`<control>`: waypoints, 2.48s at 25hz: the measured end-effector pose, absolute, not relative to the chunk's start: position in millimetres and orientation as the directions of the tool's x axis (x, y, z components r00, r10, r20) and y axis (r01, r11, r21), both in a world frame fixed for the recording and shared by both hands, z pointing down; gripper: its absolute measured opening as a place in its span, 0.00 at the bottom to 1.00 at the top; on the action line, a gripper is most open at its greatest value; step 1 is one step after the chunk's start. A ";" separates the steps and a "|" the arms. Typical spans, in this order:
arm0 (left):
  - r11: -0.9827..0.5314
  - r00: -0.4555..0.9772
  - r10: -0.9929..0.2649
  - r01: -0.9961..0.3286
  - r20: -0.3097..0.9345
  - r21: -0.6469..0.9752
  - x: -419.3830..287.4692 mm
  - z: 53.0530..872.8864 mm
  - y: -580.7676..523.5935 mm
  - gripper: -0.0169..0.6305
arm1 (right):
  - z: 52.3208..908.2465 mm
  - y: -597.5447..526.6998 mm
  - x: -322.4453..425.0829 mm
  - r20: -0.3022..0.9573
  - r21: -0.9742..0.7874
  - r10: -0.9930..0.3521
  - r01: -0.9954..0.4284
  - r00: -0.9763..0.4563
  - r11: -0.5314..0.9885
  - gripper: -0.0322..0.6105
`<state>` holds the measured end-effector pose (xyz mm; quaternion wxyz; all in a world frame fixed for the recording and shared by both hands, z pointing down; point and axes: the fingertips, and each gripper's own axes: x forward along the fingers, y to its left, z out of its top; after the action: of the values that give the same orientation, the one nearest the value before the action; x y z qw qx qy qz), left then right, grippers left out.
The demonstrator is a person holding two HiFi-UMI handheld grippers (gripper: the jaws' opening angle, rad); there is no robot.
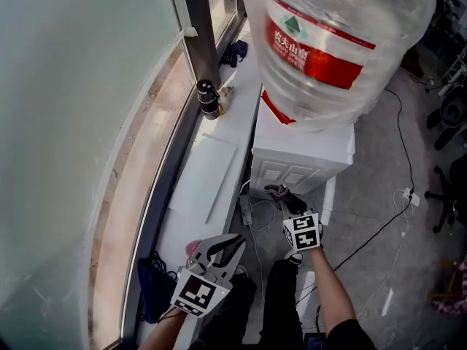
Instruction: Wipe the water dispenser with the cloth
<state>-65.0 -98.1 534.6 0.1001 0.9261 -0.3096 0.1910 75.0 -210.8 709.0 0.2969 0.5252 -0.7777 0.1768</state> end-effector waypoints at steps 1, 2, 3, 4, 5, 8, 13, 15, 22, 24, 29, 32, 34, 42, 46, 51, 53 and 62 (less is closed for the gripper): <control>-0.788 0.730 -0.539 -0.614 0.420 0.056 -68.0 535.8 -98.5 0.07 | 714.1 -214.4 64.3 0.647 0.033 -0.709 -0.920 -0.279 0.391 0.21; -0.786 0.725 -0.543 -0.617 0.424 0.048 -71.4 537.0 -98.8 0.07 | 719.1 -218.3 53.8 0.648 0.029 -0.706 -0.917 -0.286 0.398 0.21; -0.783 0.720 -0.548 -0.621 0.426 0.044 -74.9 537.9 -99.1 0.07 | 723.8 -222.4 43.5 0.648 0.024 -0.703 -0.914 -0.293 0.404 0.21; -0.778 0.716 -0.553 -0.627 0.427 0.044 -78.4 538.6 -99.3 0.07 | 728.1 -226.8 34.2 0.649 0.019 -0.700 -0.912 -0.300 0.409 0.21; -0.771 0.711 -0.558 -0.635 0.428 0.048 -81.6 539.3 -99.5 0.07 | 732.5 -231.6 26.3 0.650 0.013 -0.697 -0.912 -0.304 0.410 0.21; -0.753 0.696 -0.574 -0.656 0.432 0.056 -88.4 542.7 -102.0 0.07 | 749.3 -246.9 12.4 0.662 0.000 -0.686 -0.916 -0.301 0.401 0.21; -0.730 0.681 -0.594 -0.680 0.428 0.068 -98.2 555.0 -106.2 0.07 | 780.1 -269.7 8.9 0.685 0.027 -0.676 -0.919 -0.269 0.393 0.21; -0.726 0.675 -0.598 -0.685 0.433 0.065 -102.7 560.2 -106.1 0.07 | 787.9 -278.1 13.5 0.695 0.031 -0.674 -0.926 -0.250 0.375 0.21; -0.722 0.670 -0.594 -0.688 0.446 0.071 -105.3 576.9 -105.6 0.07 | 800.8 -276.4 80.9 0.733 0.079 -0.665 -0.954 -0.142 0.291 0.21; -0.723 0.673 -0.592 -0.687 0.443 0.075 -101.3 579.1 -106.8 0.07 | 800.4 -270.2 105.4 0.742 0.104 -0.661 -0.955 -0.112 0.279 0.21; -0.765 0.699 -0.555 -0.641 0.451 0.053 -82.5 582.4 -109.3 0.07 | 797.3 -250.6 171.3 0.757 0.149 -0.652 -0.962 -0.037 0.228 0.21; -0.773 0.714 -0.538 -0.630 0.449 0.077 -66.8 582.4 -114.3 0.07 | 794.3 -243.4 204.5 0.765 0.179 -0.644 -0.959 -0.005 0.221 0.21; -0.777 0.722 -0.531 -0.623 0.443 0.084 -57.1 583.4 -119.0 0.07 | 791.7 -241.3 221.3 0.763 0.193 -0.646 -0.959 0.013 0.209 0.21; -0.787 0.738 -0.530 -0.611 0.418 0.080 -31.7 579.3 -133.5 0.07 | 795.6 -219.4 222.9 0.773 0.185 -0.635 -0.950 -0.017 0.251 0.21; -0.779 0.723 -0.543 -0.624 0.427 0.067 -37.2 585.8 -138.7 0.07 | 824.6 -206.8 168.7 0.800 0.138 -0.590 -0.925 -0.107 0.355 0.21; -0.753 0.696 -0.564 -0.654 0.444 0.068 -51.5 606.0 -137.1 0.07 | 865.1 -207.6 98.8 0.813 0.084 -0.549 -0.895 -0.193 0.438 0.21; -0.742 0.684 -0.577 -0.668 0.447 0.064 -57.0 616.2 -137.2 0.07 | 881.9 -213.3 73.8 0.813 0.065 -0.537 -0.882 -0.224 0.466 0.21; -0.701 0.648 -0.628 -0.712 0.432 0.049 -61.6 658.3 -139.2 0.07 | 959.1 -245.8 17.4 0.815 0.020 -0.509 -0.864 -0.278 0.503 0.21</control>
<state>-61.6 -139.2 658.3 0.1077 0.9013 -0.3715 0.1950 17.4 -245.8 959.1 0.4019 0.4467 -0.7682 0.2207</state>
